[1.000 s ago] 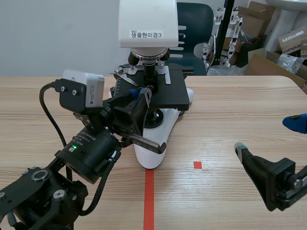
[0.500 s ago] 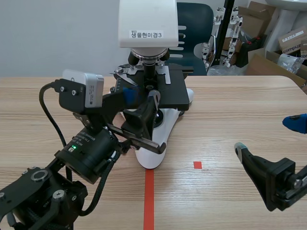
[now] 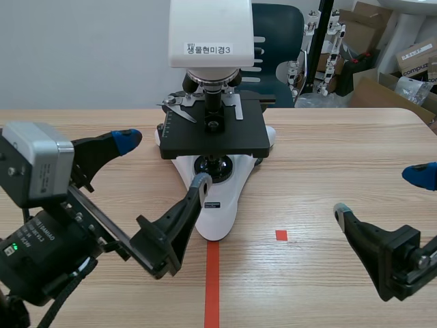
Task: Point at the objective lens
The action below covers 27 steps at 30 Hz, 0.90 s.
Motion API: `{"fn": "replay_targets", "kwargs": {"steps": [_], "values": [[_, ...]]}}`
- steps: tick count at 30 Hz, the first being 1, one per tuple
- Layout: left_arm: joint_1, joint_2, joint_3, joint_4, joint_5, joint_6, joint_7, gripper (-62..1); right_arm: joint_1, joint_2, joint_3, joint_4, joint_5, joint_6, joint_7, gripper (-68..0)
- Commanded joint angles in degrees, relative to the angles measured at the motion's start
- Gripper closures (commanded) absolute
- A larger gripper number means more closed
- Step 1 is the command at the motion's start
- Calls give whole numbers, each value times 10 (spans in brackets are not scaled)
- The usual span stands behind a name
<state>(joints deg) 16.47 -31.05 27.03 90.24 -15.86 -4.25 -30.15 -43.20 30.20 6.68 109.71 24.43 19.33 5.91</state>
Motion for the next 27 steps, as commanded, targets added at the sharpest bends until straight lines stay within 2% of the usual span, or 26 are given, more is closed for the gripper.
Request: {"fn": "replay_targets", "kwargs": {"steps": [1, 5, 10, 12, 17, 24, 27], "values": [[8, -20, -5, 34, -14, 1, 3, -623, 3, 7, 4, 8, 2, 0, 4, -679], [49, -76, -37, 95, -36, 2, 52, -623, 3, 7, 4, 8, 2, 0, 4, -679], [135, -134, -102, 163, -46, 48, 60, -623, 3, 7, 4, 8, 2, 0, 5, -679], [172, -147, -131, 185, -46, 50, 61, -623, 3, 7, 4, 8, 2, 0, 5, -679], [254, -155, -178, 236, -45, 50, 80, -623, 3, 7, 4, 8, 2, 0, 5, -679], [320, -155, -197, 302, -25, 50, 165, -623, 3, 7, 4, 8, 2, 0, 5, -679], [337, -155, -201, 326, -26, 50, 172, -623, 3, 7, 4, 8, 2, 0, 5, -679]]}}
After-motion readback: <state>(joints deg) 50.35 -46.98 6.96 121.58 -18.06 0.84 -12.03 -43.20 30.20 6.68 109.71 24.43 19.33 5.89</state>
